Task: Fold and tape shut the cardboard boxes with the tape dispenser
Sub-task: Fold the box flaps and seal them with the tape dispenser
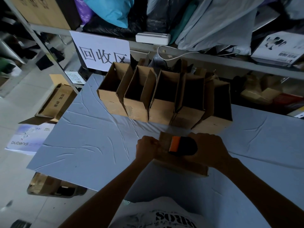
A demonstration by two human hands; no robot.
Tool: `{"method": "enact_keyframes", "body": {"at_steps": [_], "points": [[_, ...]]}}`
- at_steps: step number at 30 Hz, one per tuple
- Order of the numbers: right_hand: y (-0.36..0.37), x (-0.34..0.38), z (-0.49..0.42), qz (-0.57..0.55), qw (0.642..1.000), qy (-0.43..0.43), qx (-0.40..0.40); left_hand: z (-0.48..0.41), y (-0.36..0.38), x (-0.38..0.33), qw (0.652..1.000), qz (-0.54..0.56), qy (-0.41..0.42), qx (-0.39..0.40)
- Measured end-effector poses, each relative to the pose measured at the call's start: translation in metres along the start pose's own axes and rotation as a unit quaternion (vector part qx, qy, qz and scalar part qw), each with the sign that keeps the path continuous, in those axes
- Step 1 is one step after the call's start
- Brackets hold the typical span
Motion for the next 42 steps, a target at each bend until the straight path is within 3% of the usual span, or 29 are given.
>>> {"method": "enact_keyframes", "body": {"at_steps": [4,8,12,18,28,36,40,42], "points": [[-0.005,0.010,-0.006,0.001,1.000,-0.007,0.018,-0.003,-0.012,-0.002,1.000,-0.027,0.016,-0.004],[-0.014,0.046,-0.031,-0.073,0.997,-0.035,0.003,-0.018,-0.054,0.018,0.997,-0.047,-0.036,-0.039],[-0.013,0.074,-0.053,-0.046,0.997,-0.055,0.014,-0.021,-0.071,0.025,0.995,-0.053,-0.055,-0.059],[-0.012,0.051,-0.033,-0.086,0.995,-0.043,0.001,-0.025,-0.070,0.024,0.994,-0.056,-0.062,-0.074],[0.006,-0.045,0.021,-0.054,0.995,0.033,0.075,-0.018,-0.061,0.014,0.990,-0.100,-0.052,-0.086],[0.021,-0.042,0.024,-0.114,0.993,0.000,0.012,-0.020,-0.069,0.024,0.985,-0.123,-0.040,-0.115],[0.023,-0.020,0.004,-0.156,0.987,-0.023,-0.014,-0.023,-0.091,0.038,0.975,-0.134,-0.085,-0.157],[0.025,-0.018,-0.006,-0.155,0.987,-0.023,-0.025,-0.019,-0.093,0.026,0.963,-0.168,-0.024,-0.209]]}}
Point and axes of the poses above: each hand's wrist, its own z-axis away from the middle knuckle, its own y-axis out of the palm, x = y × z, the point moved 6 cm from there along -z, towards the middle knuckle, and after that the axes turned 3 degrees about -z, right-handed, at the moved point
